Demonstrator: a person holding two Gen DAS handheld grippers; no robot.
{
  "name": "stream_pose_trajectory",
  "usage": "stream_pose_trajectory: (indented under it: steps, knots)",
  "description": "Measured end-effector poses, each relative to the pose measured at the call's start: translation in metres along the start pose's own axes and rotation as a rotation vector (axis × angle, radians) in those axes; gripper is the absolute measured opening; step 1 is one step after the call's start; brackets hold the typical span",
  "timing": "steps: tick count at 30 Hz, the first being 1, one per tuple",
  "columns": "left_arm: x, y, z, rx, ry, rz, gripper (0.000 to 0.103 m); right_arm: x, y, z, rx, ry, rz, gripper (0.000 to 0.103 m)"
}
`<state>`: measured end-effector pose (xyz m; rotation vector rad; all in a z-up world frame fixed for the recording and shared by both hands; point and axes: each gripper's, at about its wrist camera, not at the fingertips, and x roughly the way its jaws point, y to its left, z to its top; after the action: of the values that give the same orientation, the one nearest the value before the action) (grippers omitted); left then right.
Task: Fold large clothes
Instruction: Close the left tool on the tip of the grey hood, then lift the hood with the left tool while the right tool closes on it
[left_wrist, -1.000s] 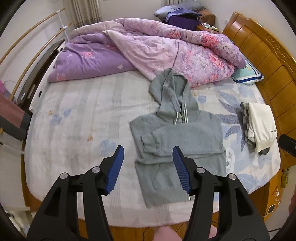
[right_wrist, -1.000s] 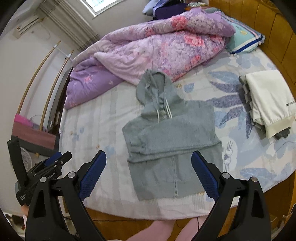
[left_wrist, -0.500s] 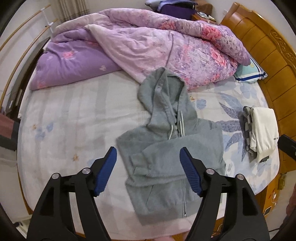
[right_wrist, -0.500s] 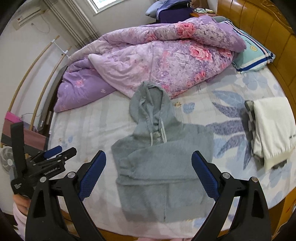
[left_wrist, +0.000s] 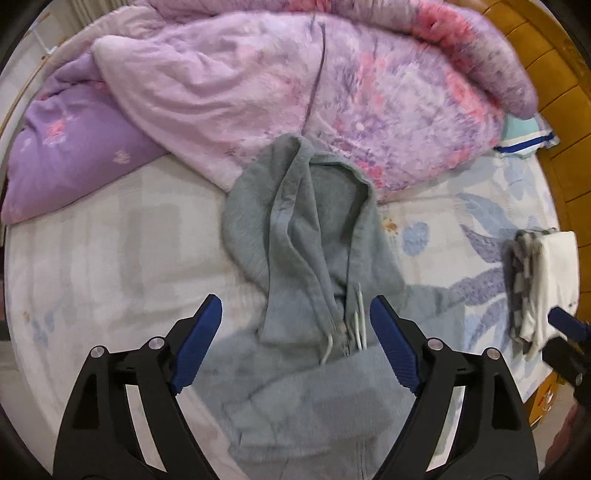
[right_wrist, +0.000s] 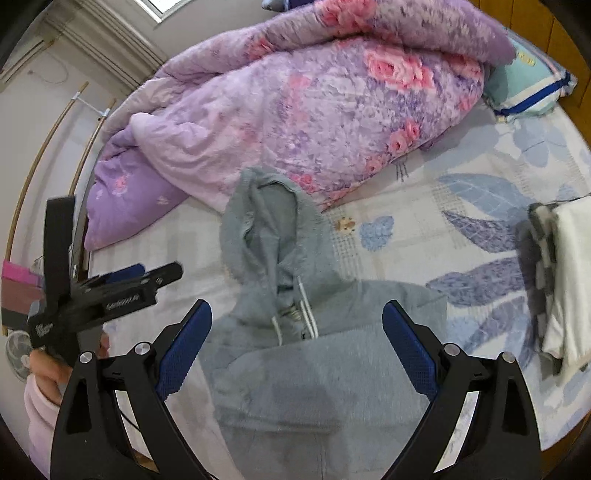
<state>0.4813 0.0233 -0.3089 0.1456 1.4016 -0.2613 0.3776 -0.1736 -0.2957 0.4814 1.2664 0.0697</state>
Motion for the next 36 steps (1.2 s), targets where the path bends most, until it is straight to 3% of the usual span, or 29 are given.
stream_pose_trajectory:
  steps: [10, 12, 15, 16, 17, 18, 22, 29, 34, 36]
  knots:
    - [0.134, 0.013, 0.050, -0.038, 0.102, 0.038, 0.082, 0.077, -0.034, 0.022, 0.067, 0.056, 0.022, 0.090]
    - [0.152, 0.017, 0.056, -0.047, 0.097, 0.036, 0.077, 0.087, -0.039, 0.024, 0.076, 0.065, 0.026, 0.090]
    - [0.182, 0.021, 0.062, -0.034, 0.145, 0.057, 0.043, 0.103, -0.048, 0.023, 0.098, 0.083, 0.026, 0.090]
    - [0.192, 0.023, 0.062, -0.031, 0.172, 0.054, 0.019, 0.106, -0.050, 0.021, 0.103, 0.086, 0.023, 0.090]
    - [0.199, 0.025, 0.062, -0.031, 0.189, 0.065, 0.009, 0.110, -0.053, 0.020, 0.110, 0.091, 0.015, 0.090]
    - [0.202, 0.026, 0.061, -0.031, 0.190, 0.078, 0.009, 0.112, -0.055, 0.019, 0.115, 0.096, 0.012, 0.090]
    - [0.172, 0.029, 0.053, -0.026, 0.081, 0.034, 0.007, 0.122, -0.060, 0.014, 0.122, 0.114, 0.009, 0.090]
    - [0.070, 0.015, 0.016, 0.115, -0.116, -0.077, 0.007, 0.112, -0.046, 0.021, 0.082, 0.069, 0.040, 0.090]
    - [0.007, -0.013, -0.027, 0.245, -0.166, -0.130, 0.007, 0.104, -0.026, 0.031, 0.069, 0.068, 0.096, 0.090]
    - [-0.006, -0.024, -0.046, 0.270, -0.161, -0.162, 0.007, 0.102, -0.017, 0.032, 0.051, 0.061, 0.075, 0.090]
